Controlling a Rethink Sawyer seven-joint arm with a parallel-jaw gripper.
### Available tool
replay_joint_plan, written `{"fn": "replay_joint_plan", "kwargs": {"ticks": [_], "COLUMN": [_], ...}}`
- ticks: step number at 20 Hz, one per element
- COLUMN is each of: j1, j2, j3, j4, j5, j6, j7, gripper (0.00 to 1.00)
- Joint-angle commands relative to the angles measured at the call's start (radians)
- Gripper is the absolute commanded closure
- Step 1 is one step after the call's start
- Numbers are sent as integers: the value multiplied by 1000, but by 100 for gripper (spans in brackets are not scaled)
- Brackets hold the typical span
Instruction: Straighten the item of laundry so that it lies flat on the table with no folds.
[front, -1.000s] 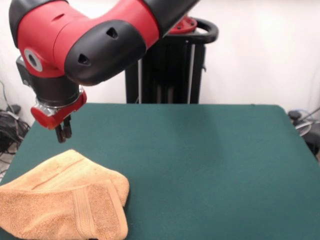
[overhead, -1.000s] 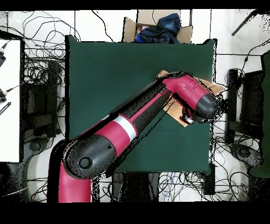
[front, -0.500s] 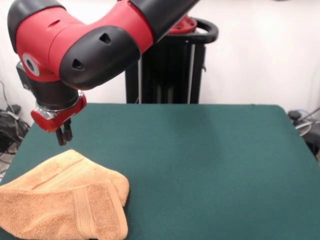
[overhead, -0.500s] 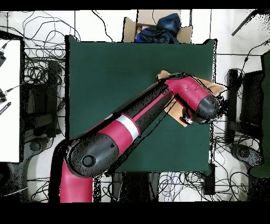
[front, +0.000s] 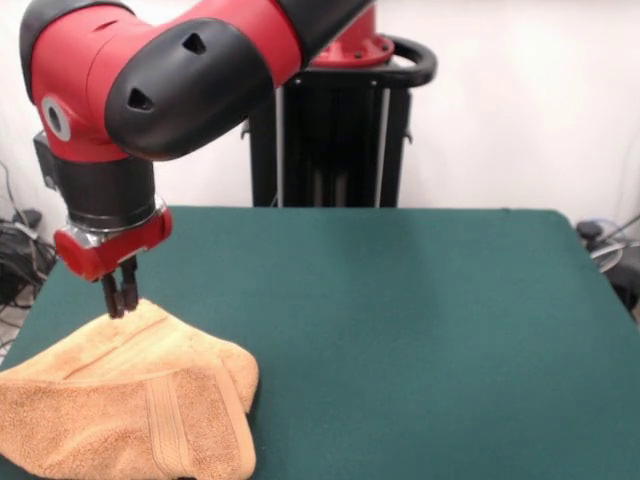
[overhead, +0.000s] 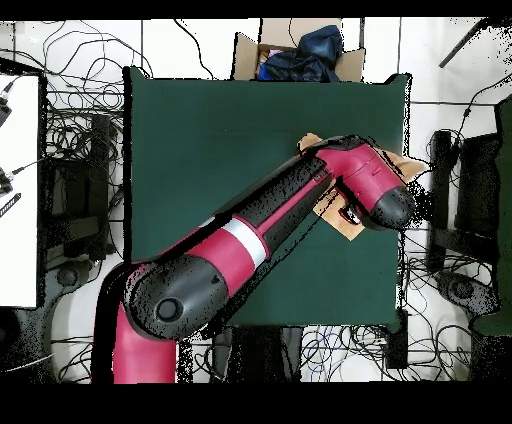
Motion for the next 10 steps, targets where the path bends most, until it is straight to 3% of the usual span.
{"fn": "replay_joint_plan", "kwargs": {"ticks": [1,5,10], "j1": [-27,-35,-50], "j2": [40,67,124], "j3": [160,153,143], "j4": [-60,-86,-149], "j5": [93,83,16], "j6": [125,124,-8], "j7": [4,37,158], "gripper": [100,100,100]}}
